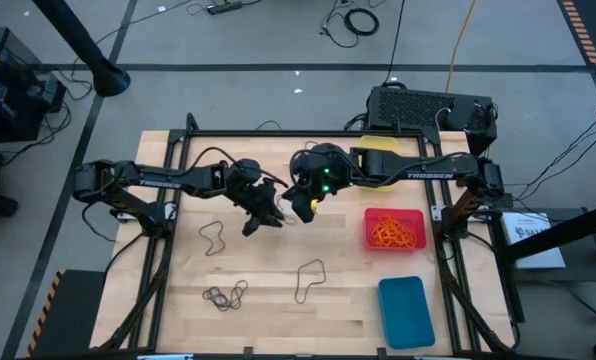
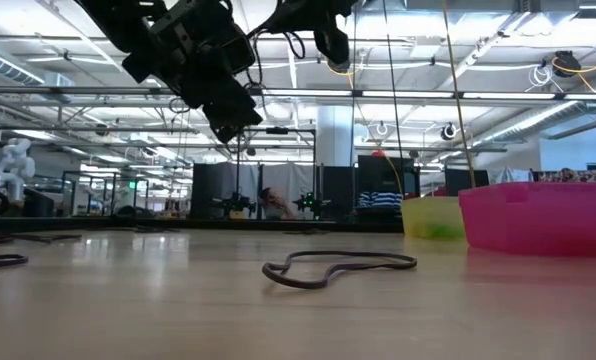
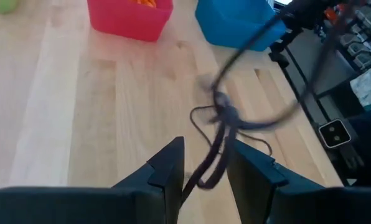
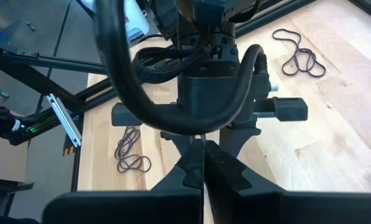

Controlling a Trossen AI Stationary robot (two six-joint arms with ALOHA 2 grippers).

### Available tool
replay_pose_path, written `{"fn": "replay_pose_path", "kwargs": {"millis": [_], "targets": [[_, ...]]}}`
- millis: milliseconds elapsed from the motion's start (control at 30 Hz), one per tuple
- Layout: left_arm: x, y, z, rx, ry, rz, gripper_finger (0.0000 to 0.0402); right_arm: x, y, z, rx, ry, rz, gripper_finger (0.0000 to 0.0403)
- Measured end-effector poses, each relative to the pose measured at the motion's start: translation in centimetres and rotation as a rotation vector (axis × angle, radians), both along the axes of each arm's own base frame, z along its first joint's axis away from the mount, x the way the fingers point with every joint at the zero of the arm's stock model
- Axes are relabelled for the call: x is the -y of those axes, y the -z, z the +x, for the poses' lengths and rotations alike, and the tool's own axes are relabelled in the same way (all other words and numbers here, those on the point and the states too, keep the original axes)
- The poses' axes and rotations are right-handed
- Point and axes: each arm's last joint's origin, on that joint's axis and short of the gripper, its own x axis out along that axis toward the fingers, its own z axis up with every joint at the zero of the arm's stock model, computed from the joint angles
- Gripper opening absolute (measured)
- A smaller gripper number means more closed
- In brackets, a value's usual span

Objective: Sort rubber bands into baskets
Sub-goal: Put the violet rubber band into the blue bin

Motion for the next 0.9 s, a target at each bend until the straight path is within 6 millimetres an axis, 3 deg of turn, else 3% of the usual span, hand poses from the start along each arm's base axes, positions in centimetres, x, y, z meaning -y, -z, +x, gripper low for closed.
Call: {"fn": "replay_pose_path", "kwargs": {"millis": [133, 567, 900], "targets": [[-0.1, 0.3, -0.1, -0.034, -0.03, 0.021, 0.0108, 0.0, -0.3, -0.2, 0.002, 0.0, 0.0, 0.0], [-0.5, 0.5, -0.1, -0.067, -0.17, 0.157, 0.0009, -0.2, -2.1, -2.0, 0.017, 0.002, -0.002, 0.0], [-0.6, 1.7, 0.2, -0.119, -0.19, 0.174, 0.0007, -0.2, -3.9, -5.5, -0.057, 0.055, -0.03, 0.0]]}}
